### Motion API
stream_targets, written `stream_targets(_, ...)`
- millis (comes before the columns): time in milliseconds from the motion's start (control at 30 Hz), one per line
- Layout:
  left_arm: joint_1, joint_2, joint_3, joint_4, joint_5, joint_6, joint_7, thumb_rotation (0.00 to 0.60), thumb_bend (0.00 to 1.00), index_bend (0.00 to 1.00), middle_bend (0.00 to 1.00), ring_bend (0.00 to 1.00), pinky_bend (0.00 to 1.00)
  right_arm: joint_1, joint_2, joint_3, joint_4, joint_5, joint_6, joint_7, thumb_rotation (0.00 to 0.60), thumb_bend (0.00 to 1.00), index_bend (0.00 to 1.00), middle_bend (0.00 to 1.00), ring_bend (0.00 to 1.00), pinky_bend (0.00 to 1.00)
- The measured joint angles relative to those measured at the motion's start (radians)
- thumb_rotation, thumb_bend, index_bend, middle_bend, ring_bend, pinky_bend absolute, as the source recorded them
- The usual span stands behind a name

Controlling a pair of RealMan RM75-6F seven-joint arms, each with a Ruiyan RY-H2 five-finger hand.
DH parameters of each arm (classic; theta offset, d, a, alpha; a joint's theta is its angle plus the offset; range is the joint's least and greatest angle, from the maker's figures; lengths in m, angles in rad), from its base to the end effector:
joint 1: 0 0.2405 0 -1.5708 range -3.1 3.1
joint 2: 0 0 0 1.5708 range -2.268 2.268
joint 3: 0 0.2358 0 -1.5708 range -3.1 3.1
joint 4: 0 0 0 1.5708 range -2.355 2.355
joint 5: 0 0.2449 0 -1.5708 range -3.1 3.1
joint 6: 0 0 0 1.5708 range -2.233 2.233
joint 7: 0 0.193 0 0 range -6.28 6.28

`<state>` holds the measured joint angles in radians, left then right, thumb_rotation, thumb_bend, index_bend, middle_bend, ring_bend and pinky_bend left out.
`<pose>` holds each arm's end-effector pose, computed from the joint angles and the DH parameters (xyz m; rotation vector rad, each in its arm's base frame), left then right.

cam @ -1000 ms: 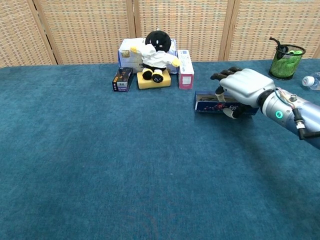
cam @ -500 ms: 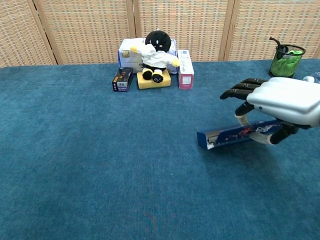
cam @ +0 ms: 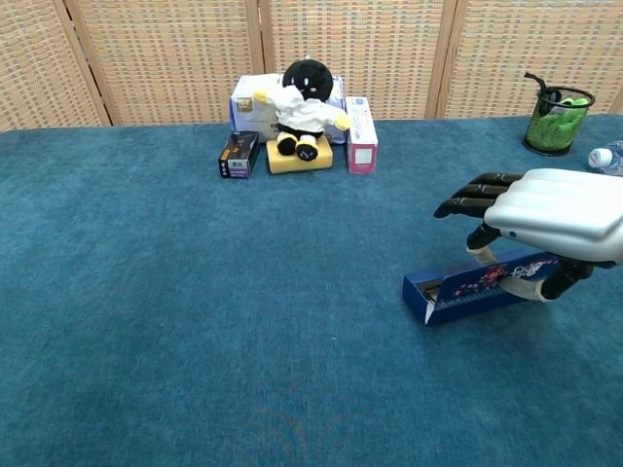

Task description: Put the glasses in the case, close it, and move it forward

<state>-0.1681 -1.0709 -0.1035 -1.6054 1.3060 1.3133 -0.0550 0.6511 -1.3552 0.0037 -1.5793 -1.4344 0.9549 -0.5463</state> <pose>-0.3325 0.2691 0.1304 -1.3066 -1.0285 -0.8269 -0.1627 -0.3218 -0.0529 2.1733 -0.4432 0.6643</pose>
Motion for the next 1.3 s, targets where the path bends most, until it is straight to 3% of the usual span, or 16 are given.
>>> stream_targets(533,-0.001,0.0,0.0,0.0,-0.005,-0.002,0.002,0.6,0.0,0.0,0.0,0.0,0.0,0.036,-0.023,0.013,0.013,0.059,-0.058,-0.094,0.6,0.54,0.69,0.09,0.0,0.0)
stream_targets(600,0.0,0.0,0.0,0.0,-0.005,-0.001,0.001,0.6,0.0,0.0,0.0,0.0,0.0,0.038,-0.027,0.015,0.017,0.062,-0.057,-0.1,0.6,0.52,0.65,0.09,0.0,0.0)
stream_targets(800,0.0,0.001,0.0,-0.001,-0.004,-0.001,0.0,0.6,0.0,0.0,0.0,0.0,0.0,0.036,-0.043,0.015,0.034,0.053,-0.039,-0.09,0.6,0.45,0.34,0.04,0.0,0.0)
stream_targets(967,0.001,0.0,0.0,-0.001,-0.004,0.001,0.0,0.6,0.0,0.0,0.0,0.0,0.0,0.032,-0.068,0.018,0.065,0.025,-0.008,-0.068,0.6,0.32,0.12,0.0,0.0,0.0)
stream_targets(1067,0.001,0.0,0.0,-0.001,-0.004,0.002,0.0,0.6,0.0,0.0,0.0,0.0,0.0,0.029,-0.088,0.02,0.094,0.002,0.019,-0.056,0.6,0.26,0.09,0.0,0.0,0.0)
stream_targets(1300,0.001,0.0,0.0,-0.001,-0.003,0.002,-0.002,0.6,0.0,0.0,0.0,0.0,0.0,0.019,-0.12,0.026,0.14,-0.055,0.088,-0.017,0.6,0.26,0.07,0.0,0.0,0.0)
